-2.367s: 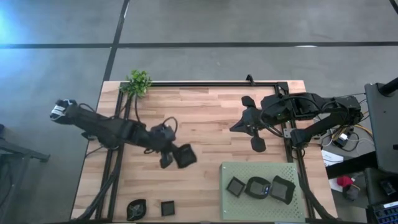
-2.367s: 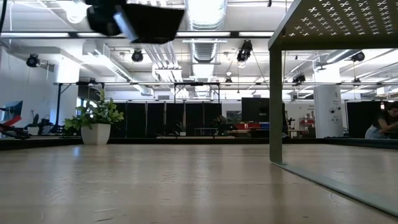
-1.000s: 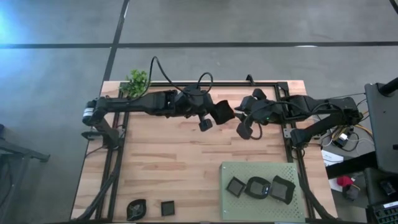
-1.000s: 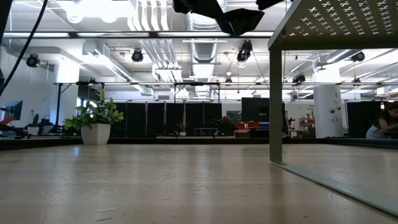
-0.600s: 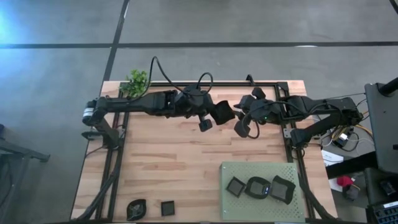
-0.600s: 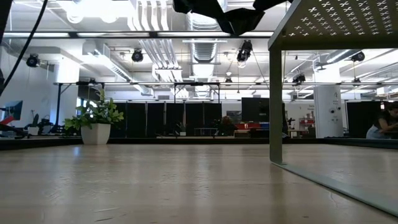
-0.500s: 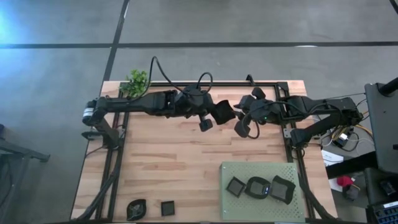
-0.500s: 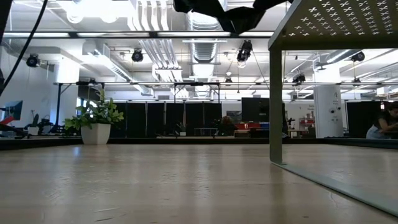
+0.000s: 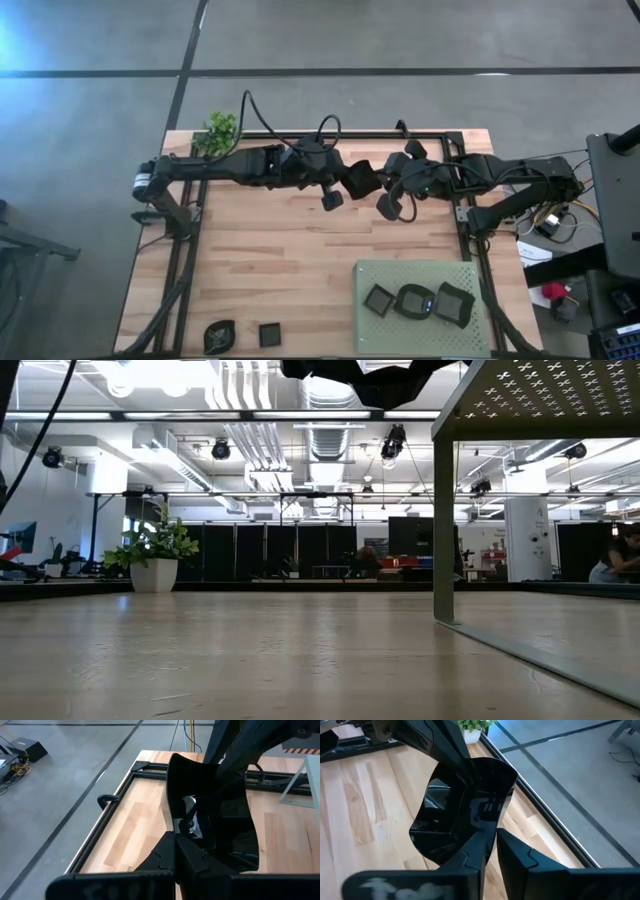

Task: Pick & Place Mini shaped plates
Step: Stack the distorted square plate on the distorted square plates on the shelf

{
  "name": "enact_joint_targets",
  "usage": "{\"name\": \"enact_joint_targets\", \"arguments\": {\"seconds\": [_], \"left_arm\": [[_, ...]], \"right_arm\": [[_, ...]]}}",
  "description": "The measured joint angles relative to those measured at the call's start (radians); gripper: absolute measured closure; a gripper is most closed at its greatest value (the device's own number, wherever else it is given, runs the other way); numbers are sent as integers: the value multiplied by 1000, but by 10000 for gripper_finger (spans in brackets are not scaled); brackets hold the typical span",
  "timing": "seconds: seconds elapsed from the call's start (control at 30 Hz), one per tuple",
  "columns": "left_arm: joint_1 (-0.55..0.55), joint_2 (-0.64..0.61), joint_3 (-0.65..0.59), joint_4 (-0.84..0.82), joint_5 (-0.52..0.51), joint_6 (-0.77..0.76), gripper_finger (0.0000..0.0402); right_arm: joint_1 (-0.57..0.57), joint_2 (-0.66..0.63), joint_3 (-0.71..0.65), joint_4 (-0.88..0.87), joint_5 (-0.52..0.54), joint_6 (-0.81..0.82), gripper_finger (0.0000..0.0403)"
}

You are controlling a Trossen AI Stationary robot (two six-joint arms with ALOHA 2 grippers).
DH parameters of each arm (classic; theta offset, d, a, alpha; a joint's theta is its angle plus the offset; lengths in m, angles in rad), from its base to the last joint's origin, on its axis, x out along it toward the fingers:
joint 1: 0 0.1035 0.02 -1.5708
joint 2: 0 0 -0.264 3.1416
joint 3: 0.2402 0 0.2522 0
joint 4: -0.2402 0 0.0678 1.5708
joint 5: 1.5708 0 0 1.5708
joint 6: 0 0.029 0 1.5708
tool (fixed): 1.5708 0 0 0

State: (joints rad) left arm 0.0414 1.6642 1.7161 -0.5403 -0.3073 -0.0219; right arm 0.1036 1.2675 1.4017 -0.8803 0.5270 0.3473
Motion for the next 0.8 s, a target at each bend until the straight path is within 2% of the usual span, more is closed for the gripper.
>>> {"name": "enact_joint_targets", "arguments": {"seconds": [0.17, 0.47, 0.8], "left_arm": [[0, 0, 0, -1, 10, -1, 401], [0, 0, -2, 2, 29, -45, 397], [-1, -1, 4, 24, 36, -67, 302]], "right_arm": [[0, 0, 0, -3, 3, -8, 389], [0, 0, 0, -3, 3, -10, 394], [1, 0, 0, 3, -3, -9, 394]]}}
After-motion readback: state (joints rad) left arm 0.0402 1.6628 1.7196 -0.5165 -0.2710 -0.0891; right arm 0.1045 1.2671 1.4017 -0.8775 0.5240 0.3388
